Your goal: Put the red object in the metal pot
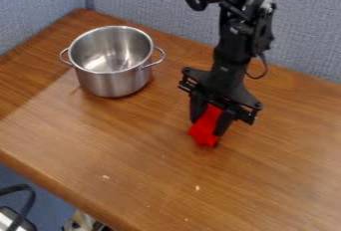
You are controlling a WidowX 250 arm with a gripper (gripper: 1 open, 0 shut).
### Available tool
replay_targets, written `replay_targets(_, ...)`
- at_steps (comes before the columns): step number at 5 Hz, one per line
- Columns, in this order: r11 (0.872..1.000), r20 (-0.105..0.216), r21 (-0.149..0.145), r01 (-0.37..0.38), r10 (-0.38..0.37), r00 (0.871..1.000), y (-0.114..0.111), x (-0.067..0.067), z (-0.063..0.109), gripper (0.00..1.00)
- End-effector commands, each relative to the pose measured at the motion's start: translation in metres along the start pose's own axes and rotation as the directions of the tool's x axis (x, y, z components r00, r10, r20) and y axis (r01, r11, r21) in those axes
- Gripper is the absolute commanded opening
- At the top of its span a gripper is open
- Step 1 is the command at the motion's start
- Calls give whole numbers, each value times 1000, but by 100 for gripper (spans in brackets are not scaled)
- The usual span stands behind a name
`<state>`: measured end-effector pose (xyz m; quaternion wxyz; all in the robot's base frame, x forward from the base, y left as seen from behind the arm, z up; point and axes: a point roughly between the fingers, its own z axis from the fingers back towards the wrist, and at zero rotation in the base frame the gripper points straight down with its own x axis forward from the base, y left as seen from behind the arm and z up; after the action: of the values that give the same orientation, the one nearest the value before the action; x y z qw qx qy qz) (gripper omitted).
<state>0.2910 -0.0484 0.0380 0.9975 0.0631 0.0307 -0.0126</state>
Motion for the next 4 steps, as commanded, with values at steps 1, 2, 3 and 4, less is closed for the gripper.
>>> replay_targets(1, 1000, 29, 8, -11, 11, 1000, 9, 5, 13, 0)
replay_targets(2, 1000, 27, 8, -17, 17, 999, 13, 4, 17, 0)
replay_targets(3, 1000, 28, 6, -20, 20, 999, 16, 3, 22, 0)
replay_targets(4, 1000, 28, 4, -19, 19, 999, 18, 2, 25, 0)
